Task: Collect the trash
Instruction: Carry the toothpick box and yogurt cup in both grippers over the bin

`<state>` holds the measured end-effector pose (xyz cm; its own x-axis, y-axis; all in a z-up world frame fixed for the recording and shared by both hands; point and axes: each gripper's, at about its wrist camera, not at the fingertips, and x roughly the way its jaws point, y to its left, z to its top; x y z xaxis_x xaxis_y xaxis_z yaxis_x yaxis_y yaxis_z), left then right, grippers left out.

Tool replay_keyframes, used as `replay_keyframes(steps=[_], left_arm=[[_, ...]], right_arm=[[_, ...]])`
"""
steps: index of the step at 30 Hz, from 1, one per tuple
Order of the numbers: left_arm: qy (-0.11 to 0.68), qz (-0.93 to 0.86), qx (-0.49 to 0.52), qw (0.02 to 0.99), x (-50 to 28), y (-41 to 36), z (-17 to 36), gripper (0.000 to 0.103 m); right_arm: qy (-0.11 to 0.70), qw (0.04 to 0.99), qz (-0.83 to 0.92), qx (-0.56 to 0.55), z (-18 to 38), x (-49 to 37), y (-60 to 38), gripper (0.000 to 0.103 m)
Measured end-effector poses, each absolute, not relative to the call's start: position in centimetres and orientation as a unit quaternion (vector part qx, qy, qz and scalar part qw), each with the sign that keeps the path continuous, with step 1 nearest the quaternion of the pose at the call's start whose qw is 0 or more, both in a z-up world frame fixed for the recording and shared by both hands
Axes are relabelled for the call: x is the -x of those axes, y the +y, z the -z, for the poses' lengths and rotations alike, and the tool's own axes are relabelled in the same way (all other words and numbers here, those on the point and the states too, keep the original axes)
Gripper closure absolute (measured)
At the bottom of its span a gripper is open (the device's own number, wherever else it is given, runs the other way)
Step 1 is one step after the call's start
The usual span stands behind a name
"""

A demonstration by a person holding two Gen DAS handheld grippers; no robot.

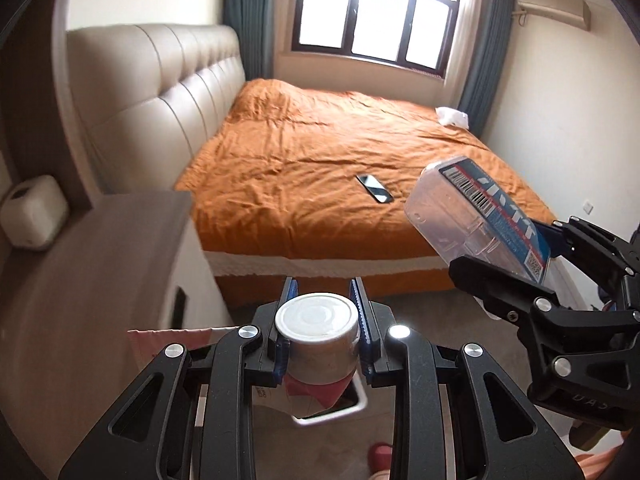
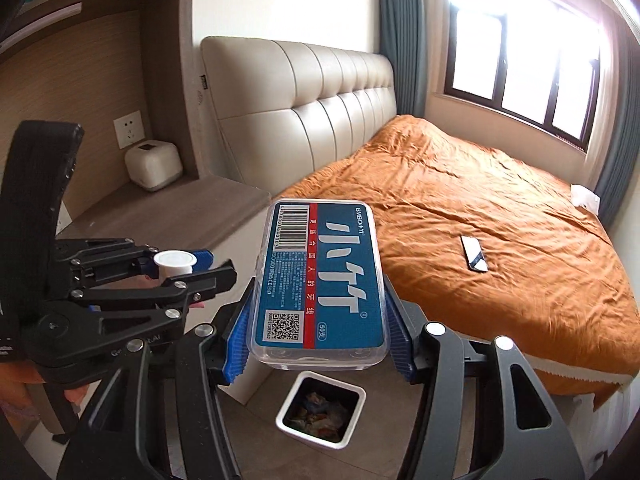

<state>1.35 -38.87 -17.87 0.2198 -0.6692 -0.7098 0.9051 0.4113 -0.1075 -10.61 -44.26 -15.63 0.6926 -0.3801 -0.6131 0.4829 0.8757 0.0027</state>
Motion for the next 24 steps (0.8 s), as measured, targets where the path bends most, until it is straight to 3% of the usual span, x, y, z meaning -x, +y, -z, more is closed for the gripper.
replay_keyframes(steps=[14, 20, 24], left_arm=[[0.41, 0.55, -0.181, 0.704, 0.4, -45.7, 30.6, 0.076], [0.422, 0.549, -0.19, 0.696, -0.2, -47.5, 39.0, 0.076], [0.431, 0.541, -0.193, 0.696, -0.9, -48.0, 45.6, 0.076]], right_arm=[[0.363, 0.899, 0.224, -0.101, 24.0, 12.1, -49.4, 0.046], [0.39, 0.891, 0.207, -0.103, 30.9, 10.3, -51.2, 0.046], [0.408, 0.888, 0.184, -0.107, 38.5, 8.7, -52.4, 0.046]])
